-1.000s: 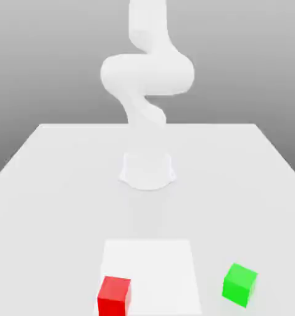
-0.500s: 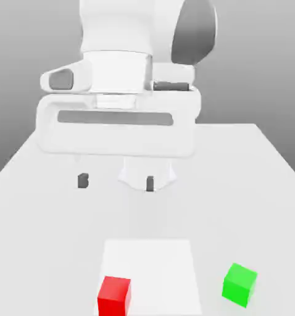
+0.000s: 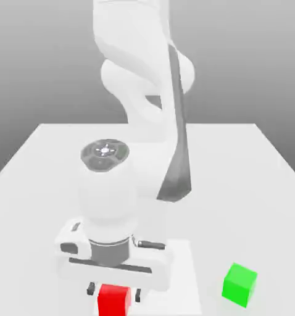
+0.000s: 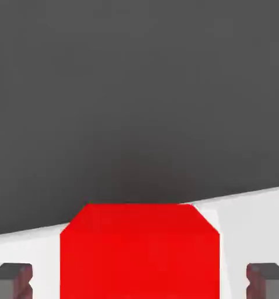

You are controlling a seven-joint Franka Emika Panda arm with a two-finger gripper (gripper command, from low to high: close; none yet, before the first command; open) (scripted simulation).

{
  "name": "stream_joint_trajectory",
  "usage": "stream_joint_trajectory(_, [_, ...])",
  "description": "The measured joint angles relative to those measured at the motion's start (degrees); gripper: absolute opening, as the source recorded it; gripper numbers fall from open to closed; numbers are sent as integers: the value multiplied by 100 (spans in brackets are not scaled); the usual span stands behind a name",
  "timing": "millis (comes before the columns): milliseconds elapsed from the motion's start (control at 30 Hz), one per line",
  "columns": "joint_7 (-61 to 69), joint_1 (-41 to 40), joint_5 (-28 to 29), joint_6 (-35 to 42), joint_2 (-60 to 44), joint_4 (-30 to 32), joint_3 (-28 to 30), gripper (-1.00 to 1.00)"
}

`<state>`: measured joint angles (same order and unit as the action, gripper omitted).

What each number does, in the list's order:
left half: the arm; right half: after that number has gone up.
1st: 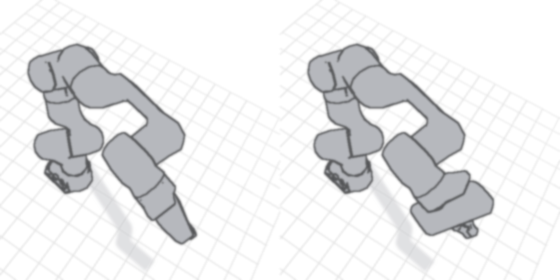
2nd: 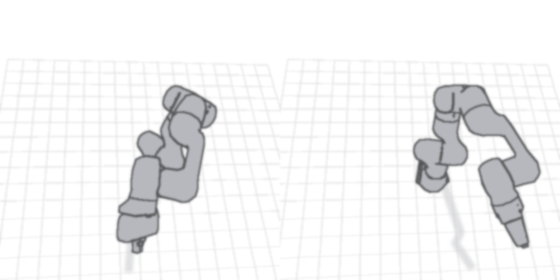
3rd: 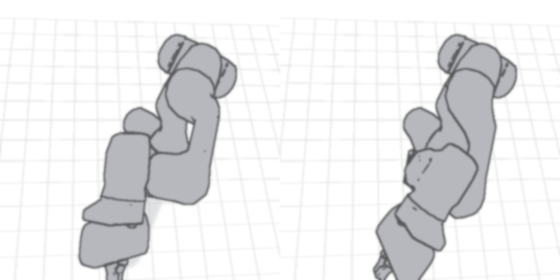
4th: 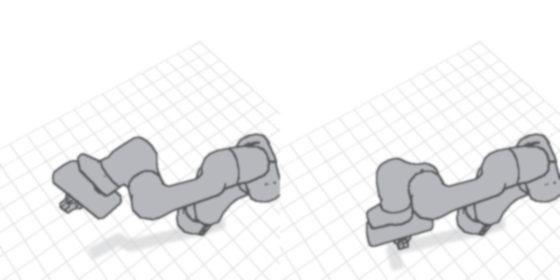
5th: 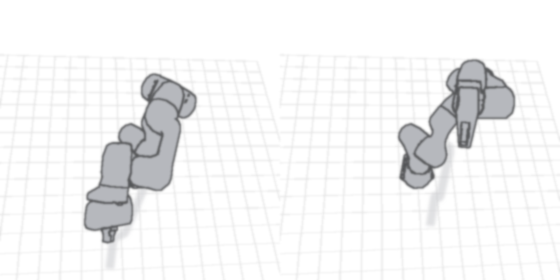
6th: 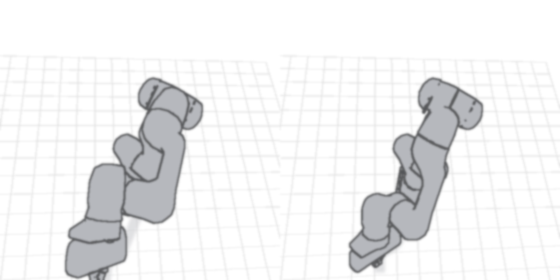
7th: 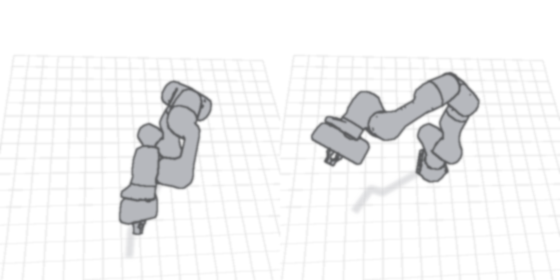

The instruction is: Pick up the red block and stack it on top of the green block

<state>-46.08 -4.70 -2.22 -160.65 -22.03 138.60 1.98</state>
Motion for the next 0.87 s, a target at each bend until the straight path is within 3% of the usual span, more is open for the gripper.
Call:
stream_joint_trajectory(133, [-5,-12,7,-38,-49,-7,-11,-100])
stream_joint_trajectory(300, [-66,65,99,684,812,132,-6,-100])
stream_joint_trajectory(533, [-109,1110,388,1062,1380,329,-1017,-100])
stream_joint_trajectory(667, [-349,1581,794,559,812,285,-1198,-100])
stream_joint_trajectory(700, [-410,1631,878,403,640,274,-1162,100])
stream_joint_trajectory(867, [-410,1631,878,403,640,274,-1162,100])
